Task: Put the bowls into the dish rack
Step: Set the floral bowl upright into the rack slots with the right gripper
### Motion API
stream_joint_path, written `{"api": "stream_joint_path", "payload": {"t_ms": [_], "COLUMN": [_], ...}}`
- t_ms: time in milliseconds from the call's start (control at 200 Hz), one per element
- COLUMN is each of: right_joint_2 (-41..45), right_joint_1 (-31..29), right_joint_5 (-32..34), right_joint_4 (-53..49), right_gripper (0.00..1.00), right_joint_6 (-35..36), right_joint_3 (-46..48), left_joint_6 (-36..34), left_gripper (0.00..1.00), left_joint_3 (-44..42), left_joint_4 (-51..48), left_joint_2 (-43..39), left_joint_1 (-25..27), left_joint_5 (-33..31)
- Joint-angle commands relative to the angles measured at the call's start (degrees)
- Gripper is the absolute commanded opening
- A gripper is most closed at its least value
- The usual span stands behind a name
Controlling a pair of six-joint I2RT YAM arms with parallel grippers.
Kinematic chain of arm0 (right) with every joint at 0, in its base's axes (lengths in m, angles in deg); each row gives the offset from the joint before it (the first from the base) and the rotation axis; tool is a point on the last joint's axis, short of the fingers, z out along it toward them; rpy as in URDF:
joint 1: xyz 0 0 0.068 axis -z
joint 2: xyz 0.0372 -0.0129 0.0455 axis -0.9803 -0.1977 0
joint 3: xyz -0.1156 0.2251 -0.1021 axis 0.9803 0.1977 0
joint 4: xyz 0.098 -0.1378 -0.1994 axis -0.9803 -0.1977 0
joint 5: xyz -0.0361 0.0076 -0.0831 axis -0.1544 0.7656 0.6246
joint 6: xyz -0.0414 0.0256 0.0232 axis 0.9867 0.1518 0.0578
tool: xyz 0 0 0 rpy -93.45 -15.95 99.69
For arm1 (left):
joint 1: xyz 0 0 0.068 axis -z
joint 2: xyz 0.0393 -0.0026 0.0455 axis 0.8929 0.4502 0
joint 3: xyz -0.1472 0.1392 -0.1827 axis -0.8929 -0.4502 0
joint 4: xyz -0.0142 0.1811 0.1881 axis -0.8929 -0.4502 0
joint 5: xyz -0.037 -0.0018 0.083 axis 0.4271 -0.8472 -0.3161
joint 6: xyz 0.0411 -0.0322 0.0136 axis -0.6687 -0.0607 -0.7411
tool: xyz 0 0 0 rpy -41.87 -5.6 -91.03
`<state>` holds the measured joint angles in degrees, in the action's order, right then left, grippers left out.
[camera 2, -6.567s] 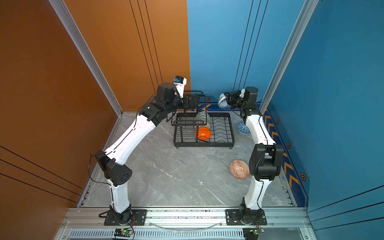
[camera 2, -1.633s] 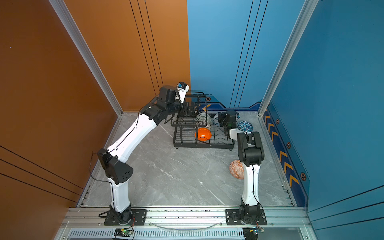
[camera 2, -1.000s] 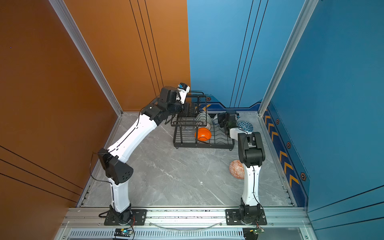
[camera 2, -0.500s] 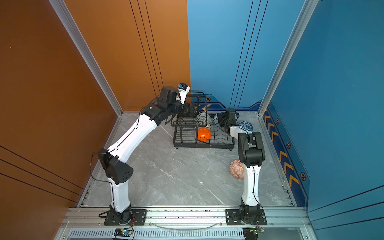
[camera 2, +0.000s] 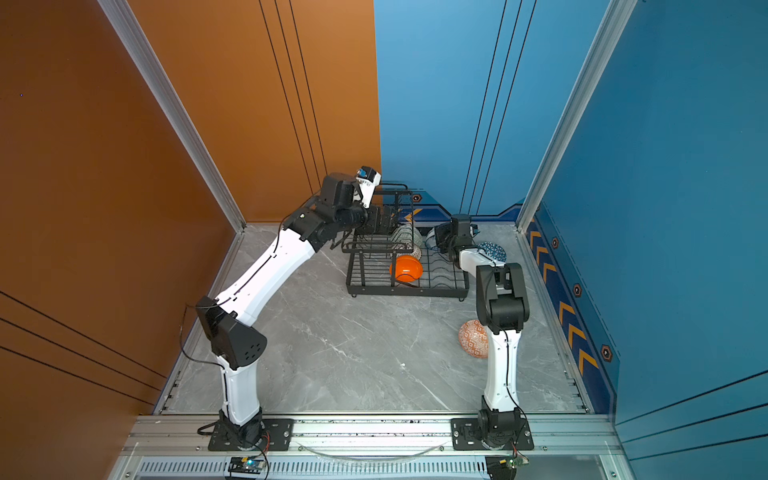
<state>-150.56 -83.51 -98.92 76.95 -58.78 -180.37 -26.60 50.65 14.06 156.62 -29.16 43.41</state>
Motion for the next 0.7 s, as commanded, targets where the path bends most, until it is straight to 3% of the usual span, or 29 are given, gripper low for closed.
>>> {"api": "stream_joint_path", "payload": {"t_ms": [0, 380, 696], "right_joint_2": [-2.44, -3.16, -2.54], "right_joint_1": [-0.53, -0.93, -0.81], "right_joint_5": [2.08, 2.53, 2.09], "right_joint_4": [-4.87, -4.46, -4.89], "right_gripper": [0.29, 0.35, 0.5], "right_joint_6": [-1.8, -3.32, -3.19], "right_joint_3": [-1.11, -1.98, -2.79], "left_joint_6": [-1.06, -1.41, -2.1], "left_gripper": [0.98, 0.98, 0.98], "left_joint_3": [-0.27, -0.22, -0.49], "left_joint_4": [0.32, 0.33, 0.23], "left_joint_2": [-1.44, -1.51, -1.85], "left_joint_1": [0.44, 0.47, 0.6], "left_joint_5": [0.39, 0.07, -0.76]}}
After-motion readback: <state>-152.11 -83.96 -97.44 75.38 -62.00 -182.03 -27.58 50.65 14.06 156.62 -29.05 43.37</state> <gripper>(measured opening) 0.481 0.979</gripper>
